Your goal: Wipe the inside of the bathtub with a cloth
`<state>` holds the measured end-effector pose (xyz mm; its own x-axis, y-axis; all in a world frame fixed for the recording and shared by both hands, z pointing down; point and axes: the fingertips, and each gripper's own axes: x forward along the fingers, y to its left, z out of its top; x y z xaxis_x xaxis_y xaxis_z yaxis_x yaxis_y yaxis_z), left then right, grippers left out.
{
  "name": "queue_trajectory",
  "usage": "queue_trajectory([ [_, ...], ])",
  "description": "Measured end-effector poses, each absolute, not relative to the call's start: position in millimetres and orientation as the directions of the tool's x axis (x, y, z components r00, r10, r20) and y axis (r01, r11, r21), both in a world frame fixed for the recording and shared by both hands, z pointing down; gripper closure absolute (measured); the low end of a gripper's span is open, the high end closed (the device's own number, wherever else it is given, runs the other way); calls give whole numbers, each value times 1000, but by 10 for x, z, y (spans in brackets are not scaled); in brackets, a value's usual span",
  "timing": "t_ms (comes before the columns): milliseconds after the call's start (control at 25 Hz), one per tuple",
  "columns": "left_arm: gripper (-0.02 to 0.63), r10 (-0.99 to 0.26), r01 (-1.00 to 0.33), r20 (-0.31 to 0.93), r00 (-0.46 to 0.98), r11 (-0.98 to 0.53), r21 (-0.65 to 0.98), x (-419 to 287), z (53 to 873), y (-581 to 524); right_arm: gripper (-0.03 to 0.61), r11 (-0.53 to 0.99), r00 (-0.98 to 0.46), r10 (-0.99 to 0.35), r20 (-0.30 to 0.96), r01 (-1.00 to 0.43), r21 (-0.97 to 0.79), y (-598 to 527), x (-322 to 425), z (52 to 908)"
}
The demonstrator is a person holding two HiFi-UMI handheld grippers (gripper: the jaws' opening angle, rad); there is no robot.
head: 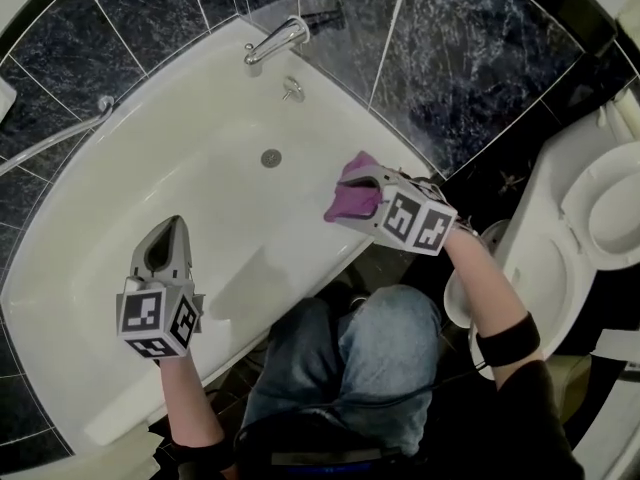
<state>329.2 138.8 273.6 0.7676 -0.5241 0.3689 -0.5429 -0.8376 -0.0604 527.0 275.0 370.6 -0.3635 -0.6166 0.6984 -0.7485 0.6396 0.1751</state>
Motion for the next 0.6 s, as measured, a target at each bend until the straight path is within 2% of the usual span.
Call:
queue_trajectory([
  [200, 615, -521, -535, 381, 763, -841, -79, 3537, 2736, 1415, 342, 617, -520, -702, 487, -785, 52, 2599, 5221, 3066],
  [240, 616, -528, -542, 385, 757, -837, -82, 3574, 2703, 1398, 426, 610, -531, -719, 449, -791, 41, 2537, 5250, 2922],
  [280, 617, -536, -550, 385, 751, -831, -85, 3605, 2638, 1373, 483, 599, -534, -736, 416, -800, 34, 2464, 5297, 2787],
  [360, 617, -545, -555, 374, 750, -827, -91, 3684, 2403, 1316, 552, 567, -526, -772, 358, -824, 13, 2312, 5424, 2528],
  [600, 617, -601, -606, 323, 731, -789, -98, 3520, 1630, 1253, 565, 443, -433, -861, 266, -896, -25, 1695, 5650, 1875],
])
